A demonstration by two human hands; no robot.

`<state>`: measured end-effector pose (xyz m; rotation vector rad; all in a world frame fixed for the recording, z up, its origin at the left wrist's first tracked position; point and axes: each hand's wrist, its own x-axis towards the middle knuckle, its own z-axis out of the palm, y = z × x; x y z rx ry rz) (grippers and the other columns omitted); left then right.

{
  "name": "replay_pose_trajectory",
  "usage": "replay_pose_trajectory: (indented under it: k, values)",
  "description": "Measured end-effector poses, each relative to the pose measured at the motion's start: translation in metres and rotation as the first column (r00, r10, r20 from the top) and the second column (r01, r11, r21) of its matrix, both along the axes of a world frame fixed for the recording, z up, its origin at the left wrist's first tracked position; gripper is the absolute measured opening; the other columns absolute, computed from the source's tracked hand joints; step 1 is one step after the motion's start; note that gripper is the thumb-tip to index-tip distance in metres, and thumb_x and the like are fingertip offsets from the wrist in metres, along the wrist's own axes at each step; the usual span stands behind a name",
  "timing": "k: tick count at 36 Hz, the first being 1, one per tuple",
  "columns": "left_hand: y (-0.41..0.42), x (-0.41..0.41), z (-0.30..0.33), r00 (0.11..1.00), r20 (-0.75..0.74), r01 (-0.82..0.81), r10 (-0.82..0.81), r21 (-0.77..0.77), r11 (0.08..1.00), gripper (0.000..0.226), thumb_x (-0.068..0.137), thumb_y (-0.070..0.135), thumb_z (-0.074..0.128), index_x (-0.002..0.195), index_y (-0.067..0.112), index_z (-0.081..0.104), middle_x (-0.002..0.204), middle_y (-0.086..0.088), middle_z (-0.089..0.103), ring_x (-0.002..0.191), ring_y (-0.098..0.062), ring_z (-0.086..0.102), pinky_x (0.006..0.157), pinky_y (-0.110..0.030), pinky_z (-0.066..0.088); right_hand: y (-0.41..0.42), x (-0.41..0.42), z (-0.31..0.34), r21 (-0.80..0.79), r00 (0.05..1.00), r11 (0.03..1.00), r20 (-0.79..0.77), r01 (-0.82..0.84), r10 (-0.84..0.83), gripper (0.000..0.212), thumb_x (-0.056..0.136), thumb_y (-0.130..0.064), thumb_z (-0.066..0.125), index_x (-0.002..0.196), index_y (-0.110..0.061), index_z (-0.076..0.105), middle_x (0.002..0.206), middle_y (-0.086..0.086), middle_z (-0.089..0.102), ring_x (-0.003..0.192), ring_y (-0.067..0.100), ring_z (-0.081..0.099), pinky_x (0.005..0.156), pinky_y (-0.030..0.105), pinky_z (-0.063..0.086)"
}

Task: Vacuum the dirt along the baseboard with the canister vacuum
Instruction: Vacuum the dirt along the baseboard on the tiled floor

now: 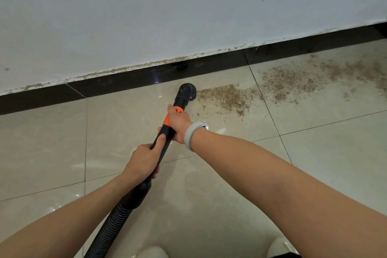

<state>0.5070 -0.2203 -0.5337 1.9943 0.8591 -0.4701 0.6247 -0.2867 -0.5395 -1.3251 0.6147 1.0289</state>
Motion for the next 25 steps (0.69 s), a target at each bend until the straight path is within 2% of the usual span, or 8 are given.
replay_pose_trajectory:
  k: [5, 9, 13, 16, 22, 25]
  values:
    - [-0.007, 0.004, 0.000, 1.000, -0.011, 0.005, -0.005, -0.018, 1.000, 0.060, 0.096, 0.057, 0.034, 0.068, 0.007, 0.050, 0.047, -0.007, 0.058, 0.040, -0.020, 0.053, 0.053, -0.031, 0.049, -0.008, 0.004, -0.001, -0.003, 1.000, 1.000, 0.006, 0.012, -0.012, 0.044, 0.097, -0.042, 0.050, 0.127, -0.012, 0.036, 0.100, 0.012, 0.053, 0.064, 0.026, 0.063, 0.072, 0.043, 0.058]
    - [-0.014, 0.009, 0.000, 1.000, -0.012, 0.025, -0.025, -0.027, 0.999, 0.059, 0.096, 0.058, 0.034, 0.068, 0.007, 0.049, 0.045, -0.007, 0.057, 0.039, -0.021, 0.053, 0.051, -0.029, 0.048, -0.018, 0.006, -0.002, 0.002, 0.999, 1.000, 0.012, 0.030, -0.030, 0.045, 0.098, -0.042, 0.049, 0.129, -0.011, 0.036, 0.100, 0.012, 0.052, 0.062, 0.025, 0.061, 0.065, 0.040, 0.056]
    - [-0.021, 0.014, -0.001, 1.000, -0.005, 0.031, -0.031, -0.031, 0.999, 0.059, 0.096, 0.058, 0.035, 0.067, 0.008, 0.048, 0.045, -0.007, 0.057, 0.039, -0.021, 0.053, 0.052, -0.030, 0.048, -0.028, 0.010, -0.003, 0.003, 0.999, 0.999, 0.012, 0.047, -0.048, 0.042, 0.098, -0.042, 0.049, 0.123, -0.012, 0.036, 0.092, 0.009, 0.050, 0.062, 0.025, 0.061, 0.073, 0.042, 0.057]
    - [-0.027, 0.017, -0.001, 0.999, -0.003, 0.043, -0.043, -0.029, 0.999, 0.059, 0.095, 0.058, 0.034, 0.068, 0.008, 0.048, 0.045, -0.006, 0.057, 0.039, -0.020, 0.053, 0.053, -0.031, 0.049, -0.034, 0.013, -0.002, 0.004, 0.998, 0.998, 0.018, 0.055, -0.055, 0.042, 0.098, -0.043, 0.048, 0.124, -0.012, 0.036, 0.094, 0.010, 0.050, 0.063, 0.025, 0.061, 0.073, 0.042, 0.057]
    - [-0.040, 0.017, -0.004, 0.994, 0.037, 0.100, -0.100, 0.005, 0.995, 0.059, 0.097, 0.057, 0.032, 0.079, 0.007, 0.056, 0.059, -0.008, 0.064, 0.047, -0.018, 0.058, 0.059, -0.034, 0.052, -0.050, 0.019, -0.007, 0.006, 0.995, 0.996, 0.031, 0.094, -0.094, 0.042, 0.098, -0.043, 0.047, 0.123, -0.011, 0.038, 0.090, 0.010, 0.050, 0.063, 0.026, 0.060, 0.076, 0.044, 0.058]
    - [-0.046, 0.014, -0.006, 0.987, 0.059, 0.144, -0.147, 0.043, 0.989, 0.051, 0.097, 0.055, 0.033, 0.082, 0.012, 0.057, 0.063, -0.004, 0.068, 0.053, -0.017, 0.062, 0.067, -0.037, 0.054, -0.058, 0.021, -0.009, 0.008, 0.993, 0.993, 0.044, 0.114, -0.114, 0.044, 0.098, -0.043, 0.047, 0.125, -0.010, 0.038, 0.098, 0.013, 0.051, 0.062, 0.026, 0.060, 0.077, 0.046, 0.058]
